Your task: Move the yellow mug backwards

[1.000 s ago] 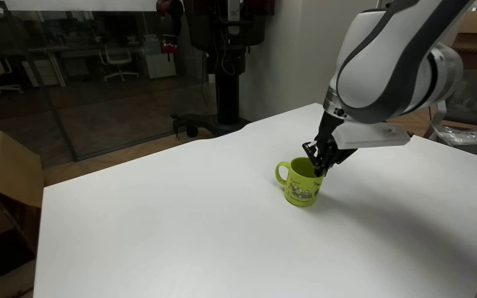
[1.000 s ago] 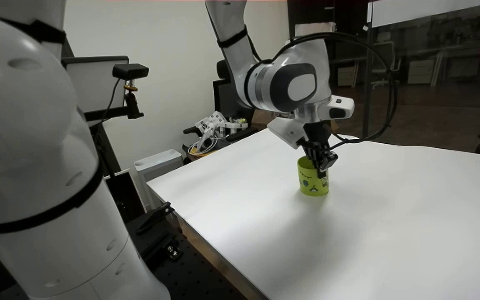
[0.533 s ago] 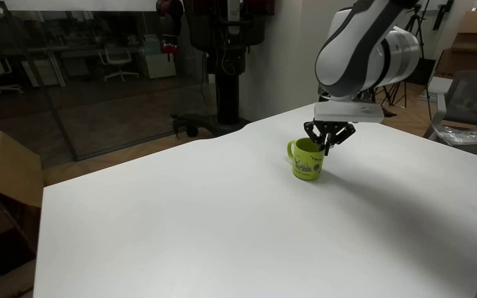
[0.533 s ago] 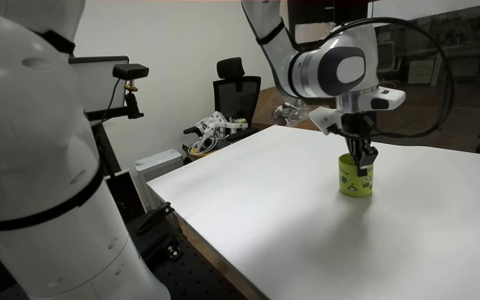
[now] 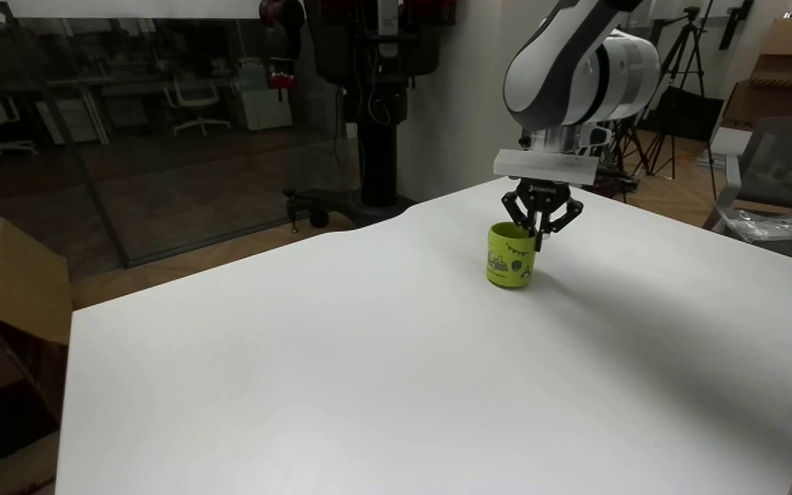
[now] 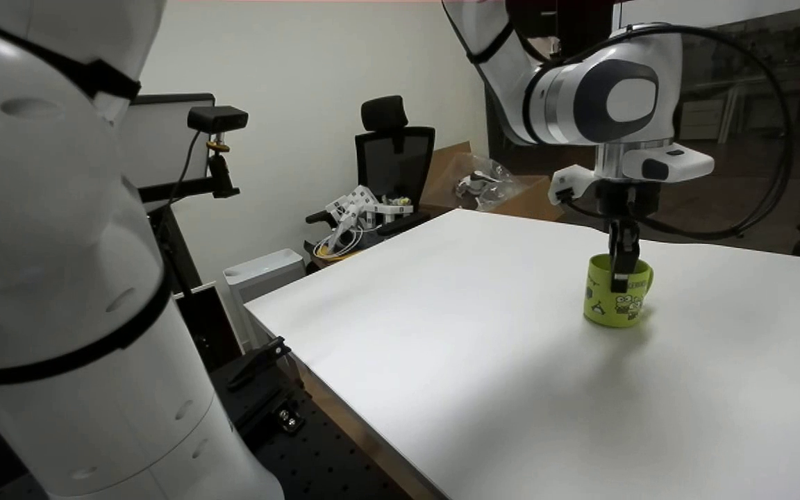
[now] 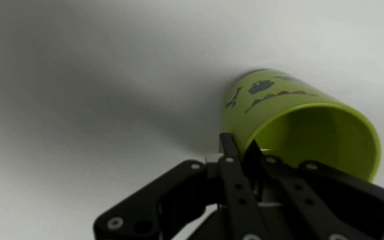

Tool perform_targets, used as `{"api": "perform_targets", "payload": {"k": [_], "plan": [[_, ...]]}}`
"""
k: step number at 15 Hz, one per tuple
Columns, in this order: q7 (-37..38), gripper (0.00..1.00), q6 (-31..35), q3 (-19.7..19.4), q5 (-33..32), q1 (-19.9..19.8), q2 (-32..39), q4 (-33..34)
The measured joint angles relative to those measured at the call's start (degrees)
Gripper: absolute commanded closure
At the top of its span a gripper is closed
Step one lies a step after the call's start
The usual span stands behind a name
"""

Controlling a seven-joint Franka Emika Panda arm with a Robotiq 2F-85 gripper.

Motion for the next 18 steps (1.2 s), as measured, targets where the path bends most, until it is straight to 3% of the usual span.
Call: {"api": "perform_targets", "payload": {"k": [6, 7, 8, 16, 18], "plan": [[12.1, 0.98, 1.2, 1.3, 2.4, -1.0, 2.2, 3.3], [13.8, 0.74, 2.2, 1.4, 2.4, -1.0, 2.5, 3.5], [15.2, 0.64, 2.9, 1.5, 2.3, -1.0, 2.8, 3.7], [22.2, 0.10, 9.0, 1.5, 1.2, 0.0, 4.1, 4.0], [23.3, 0.01, 10.6, 1.2, 0.7, 0.6, 4.1, 3.9]]}}
